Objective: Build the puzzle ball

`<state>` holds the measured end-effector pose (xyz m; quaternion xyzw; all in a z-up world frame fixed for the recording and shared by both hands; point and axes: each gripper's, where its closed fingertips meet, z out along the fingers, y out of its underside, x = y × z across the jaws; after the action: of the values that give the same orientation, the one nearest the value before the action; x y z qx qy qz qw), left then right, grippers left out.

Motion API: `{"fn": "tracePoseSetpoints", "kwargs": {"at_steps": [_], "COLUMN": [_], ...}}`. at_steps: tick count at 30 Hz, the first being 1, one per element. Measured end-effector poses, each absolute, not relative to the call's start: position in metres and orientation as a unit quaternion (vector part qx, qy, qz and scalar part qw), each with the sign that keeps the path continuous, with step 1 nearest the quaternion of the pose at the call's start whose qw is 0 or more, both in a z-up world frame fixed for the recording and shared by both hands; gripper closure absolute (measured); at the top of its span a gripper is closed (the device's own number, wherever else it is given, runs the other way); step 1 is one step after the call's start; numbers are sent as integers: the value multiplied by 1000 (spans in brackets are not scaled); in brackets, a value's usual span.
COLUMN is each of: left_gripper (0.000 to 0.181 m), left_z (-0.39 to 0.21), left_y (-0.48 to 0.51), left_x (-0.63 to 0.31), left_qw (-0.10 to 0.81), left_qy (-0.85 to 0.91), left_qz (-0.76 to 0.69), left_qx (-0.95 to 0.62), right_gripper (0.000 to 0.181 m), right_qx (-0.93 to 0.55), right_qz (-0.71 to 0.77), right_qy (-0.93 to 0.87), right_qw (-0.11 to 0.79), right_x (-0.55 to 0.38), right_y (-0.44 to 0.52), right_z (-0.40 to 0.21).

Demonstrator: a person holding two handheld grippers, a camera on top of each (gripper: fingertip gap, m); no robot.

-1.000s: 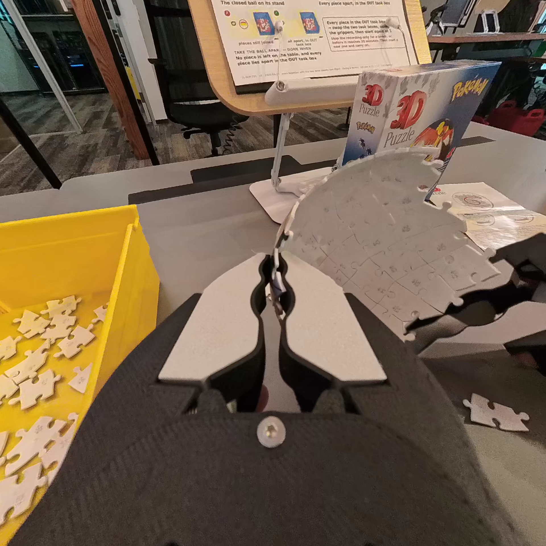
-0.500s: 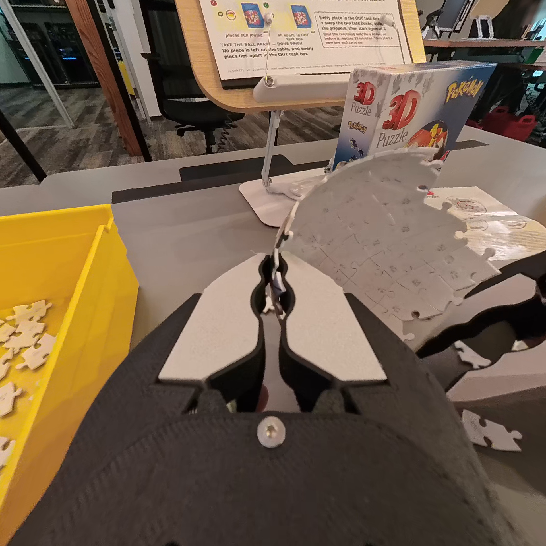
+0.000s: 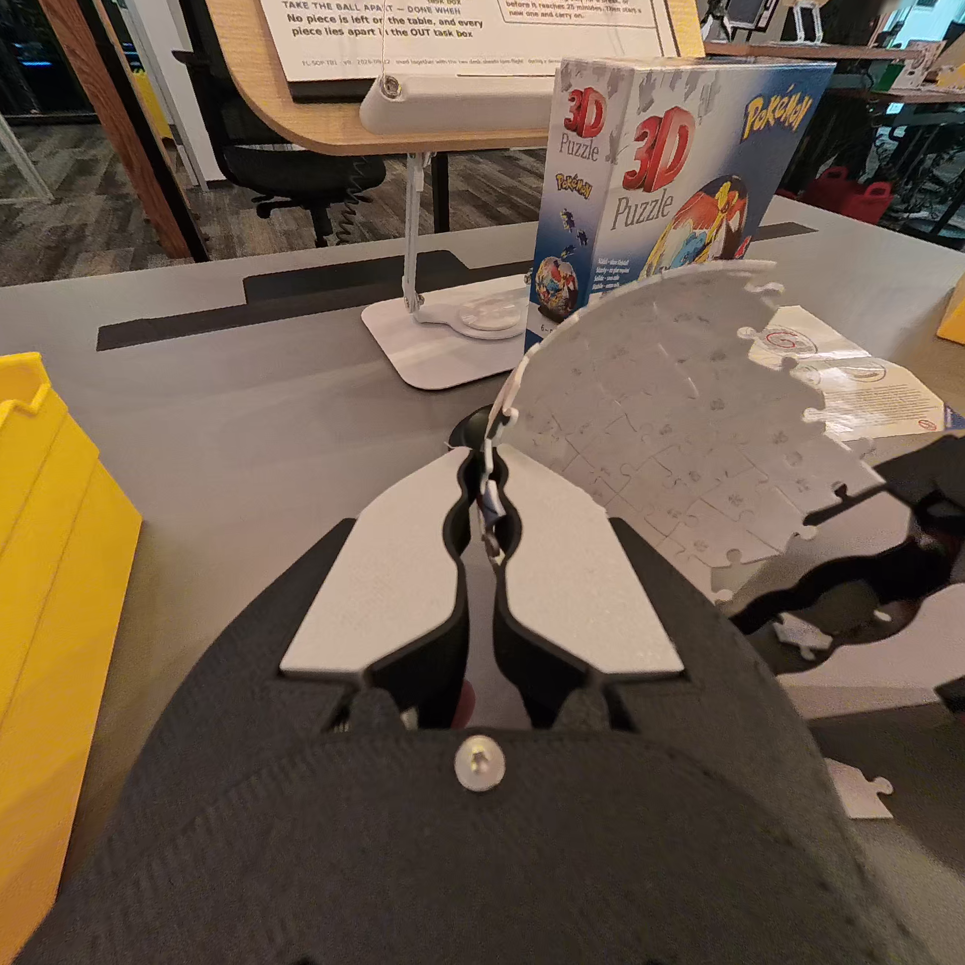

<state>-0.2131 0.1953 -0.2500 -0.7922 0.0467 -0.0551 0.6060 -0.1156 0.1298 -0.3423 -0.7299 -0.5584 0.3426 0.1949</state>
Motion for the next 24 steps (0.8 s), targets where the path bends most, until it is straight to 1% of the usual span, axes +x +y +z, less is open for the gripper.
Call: {"fn": "tracePoseSetpoints", "kwargs": {"at_steps": [8, 16, 21, 24], "left_gripper": [178, 178, 178, 178], "left_z": [-250, -252, -248, -246], "left_y": [196, 196, 196, 197], "left_x": [-219, -216, -215, -213], "left_qw": [607, 605, 615, 620], "left_qy": [36, 38, 38, 34], "left_qz": [-56, -56, -54, -53], "left_qx": [-792, -793, -786, -782], "right_gripper": [149, 147, 142, 141], "right_qx": [-722, -705, -717, -735], "right_qz": [328, 364, 419, 452], "right_qy": [-569, -570, -512, -462], "right_qw": [216, 215, 220, 207], "right_x": [-115, -122, -129, -131], "right_y": [137, 123, 124, 128], "right_z": [-342, -330, -313, -309]}}
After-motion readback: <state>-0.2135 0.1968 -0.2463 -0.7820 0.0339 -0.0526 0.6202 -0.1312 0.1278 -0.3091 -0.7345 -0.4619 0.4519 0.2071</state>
